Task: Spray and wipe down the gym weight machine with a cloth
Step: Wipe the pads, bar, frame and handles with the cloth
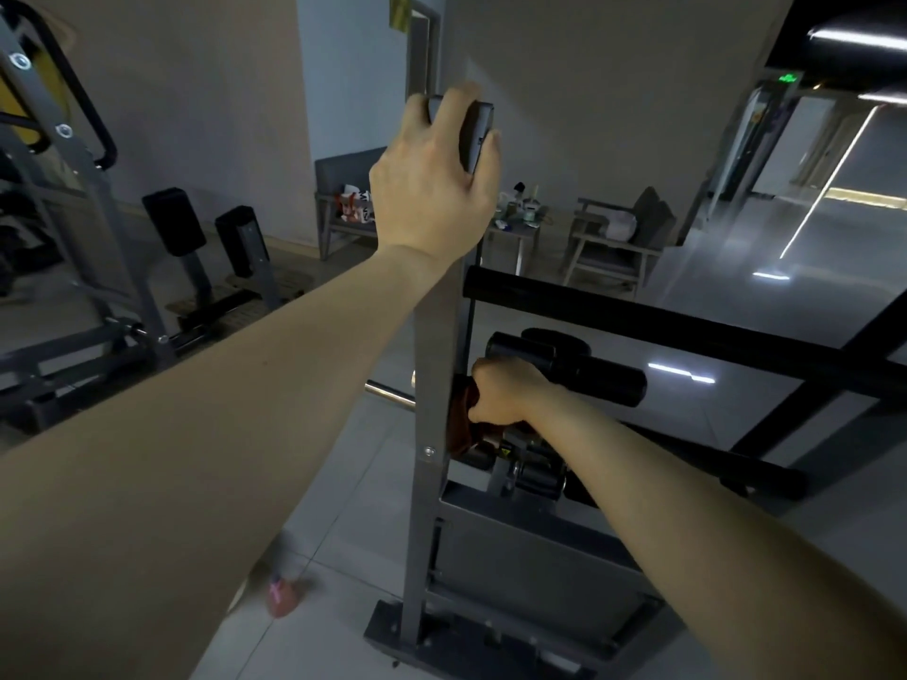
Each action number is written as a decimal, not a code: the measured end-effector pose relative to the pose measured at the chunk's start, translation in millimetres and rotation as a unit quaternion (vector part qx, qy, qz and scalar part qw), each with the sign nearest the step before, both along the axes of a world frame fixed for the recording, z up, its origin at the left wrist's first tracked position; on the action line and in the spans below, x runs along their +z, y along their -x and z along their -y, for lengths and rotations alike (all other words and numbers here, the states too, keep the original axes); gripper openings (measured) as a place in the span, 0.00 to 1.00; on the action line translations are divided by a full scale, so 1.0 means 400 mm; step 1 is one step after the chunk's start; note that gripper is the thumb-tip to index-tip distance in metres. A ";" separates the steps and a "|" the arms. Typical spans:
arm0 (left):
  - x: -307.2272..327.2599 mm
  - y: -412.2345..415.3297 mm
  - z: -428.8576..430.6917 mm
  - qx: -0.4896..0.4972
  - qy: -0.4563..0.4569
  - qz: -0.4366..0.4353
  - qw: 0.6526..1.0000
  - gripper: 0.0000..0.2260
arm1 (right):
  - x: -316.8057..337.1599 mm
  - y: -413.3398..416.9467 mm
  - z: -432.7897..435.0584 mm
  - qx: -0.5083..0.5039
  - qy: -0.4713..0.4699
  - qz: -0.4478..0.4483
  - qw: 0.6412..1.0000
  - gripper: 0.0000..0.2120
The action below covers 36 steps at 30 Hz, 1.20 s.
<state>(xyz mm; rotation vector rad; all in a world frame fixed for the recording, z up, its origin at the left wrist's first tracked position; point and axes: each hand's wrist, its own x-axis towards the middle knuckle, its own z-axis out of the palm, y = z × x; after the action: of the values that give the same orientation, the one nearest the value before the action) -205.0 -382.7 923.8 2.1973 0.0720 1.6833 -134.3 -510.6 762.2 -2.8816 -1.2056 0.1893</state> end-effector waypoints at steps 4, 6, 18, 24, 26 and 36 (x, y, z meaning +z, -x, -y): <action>0.001 -0.004 -0.003 0.000 -0.004 0.007 1.000 0.18 | 0.057 -0.035 -0.018 -0.102 0.041 -0.297 0.949 0.19; -0.003 -0.006 -0.004 -0.003 -0.006 0.010 1.000 0.18 | 0.066 -0.038 -0.019 -0.128 0.023 -0.394 0.910 0.18; 0.000 0.010 0.002 -0.003 -0.006 -0.005 1.000 0.18 | -0.084 0.075 0.037 -0.005 -0.041 0.243 0.969 0.18; 0.000 0.008 0.000 -0.003 -0.009 0.005 1.000 0.17 | 0.021 -0.022 0.051 -0.077 -0.087 -0.176 0.977 0.26; 0.002 0.008 0.000 0.003 -0.011 0.000 1.000 0.17 | 0.013 -0.013 0.044 -0.104 -0.120 -0.149 0.976 0.28; 0.002 0.023 0.004 0.017 -0.023 -0.026 0.999 0.17 | -0.101 0.067 0.295 -0.054 -0.064 0.299 0.951 0.18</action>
<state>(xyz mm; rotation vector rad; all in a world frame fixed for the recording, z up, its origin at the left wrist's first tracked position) -214.0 -384.4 924.8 2.2852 0.0848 1.6619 -161.1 -628.5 721.8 -2.9604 -1.0439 -0.7872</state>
